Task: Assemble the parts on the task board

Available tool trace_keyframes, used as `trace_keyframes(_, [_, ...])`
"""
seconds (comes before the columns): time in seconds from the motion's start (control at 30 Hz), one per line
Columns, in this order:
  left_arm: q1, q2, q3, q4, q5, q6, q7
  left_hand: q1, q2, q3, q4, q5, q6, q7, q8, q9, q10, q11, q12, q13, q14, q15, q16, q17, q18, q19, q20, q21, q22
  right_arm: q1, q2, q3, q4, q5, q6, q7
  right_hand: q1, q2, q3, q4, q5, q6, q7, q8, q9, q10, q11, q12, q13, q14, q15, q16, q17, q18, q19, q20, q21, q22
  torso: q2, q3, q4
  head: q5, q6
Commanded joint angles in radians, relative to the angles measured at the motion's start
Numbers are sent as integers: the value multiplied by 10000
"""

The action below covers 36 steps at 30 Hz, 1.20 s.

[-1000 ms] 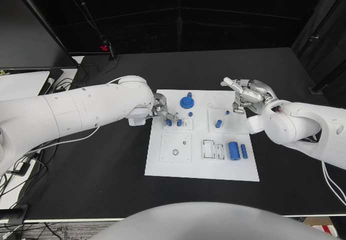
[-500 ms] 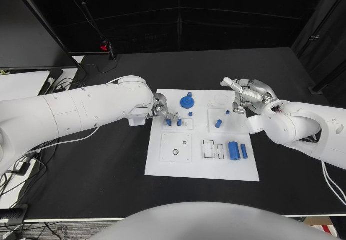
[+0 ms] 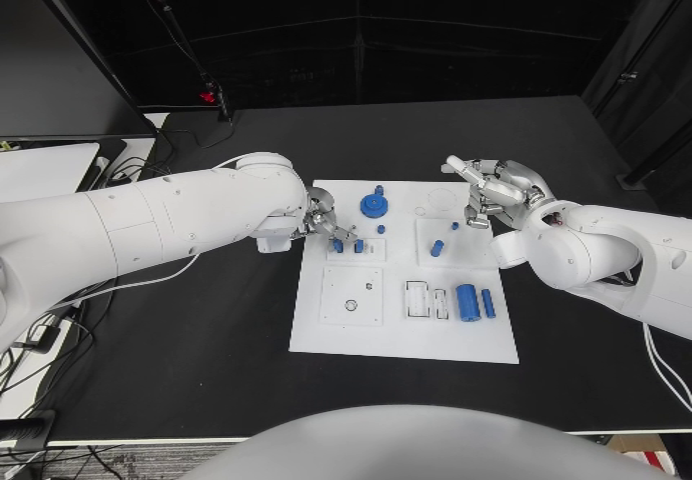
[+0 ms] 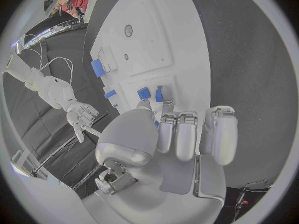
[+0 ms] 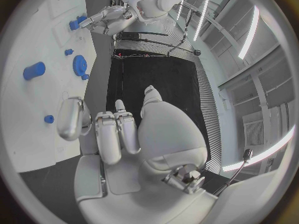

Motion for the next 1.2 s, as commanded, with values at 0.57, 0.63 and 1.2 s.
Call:
trace_keyframes(0.57, [-119, 43, -73, 19, 73, 209, 195, 705, 148, 169, 0, 285, -30, -107, -90, -471, 1113, -176, -55, 2386, 1069, -73, 9, 2634, 33, 127, -36, -1, 2297, 7, 14, 4, 2, -17, 81, 27, -2, 65, -54, 13, 38, -47, 217, 36, -6, 297, 64, 3, 2078, 1039, 57, 25, 2635, 127, -40, 4, -41, 1425, 5, 1, -1, -7, -27])
trace_keyframes(0.63, [-119, 45, -73, 15, 73, 215, 194, 717, 158, 151, 3, 285, -1, -87, -197, -621, 1113, -161, -55, 2386, 1069, -66, 9, 2634, 34, 122, -37, -6, 2295, 7, 16, 4, 1, -17, 83, 26, -2, 65, -54, 13, 38, -47, 217, 36, -6, 297, 64, 3, 2078, 1039, 57, 25, 2635, 127, -40, 4, -41, 1425, 4, 0, -2, -7, -33])
trace_keyframes(1.2, [-119, 47, -73, 0, 65, 341, -259, 514, 177, -49, 14, 204, 168, -15, -530, -1168, 1113, -95, -55, 2386, 1069, -17, 9, 2634, 31, 130, -6, -1, 2298, 3, 13, 4, 10, -17, 81, 17, -2, 65, -54, 13, 38, -47, 217, 36, -6, 297, 64, 3, 2078, 1039, 57, 25, 2635, 127, -40, 4, -41, 1425, 4, 6, 4, 3, -48])
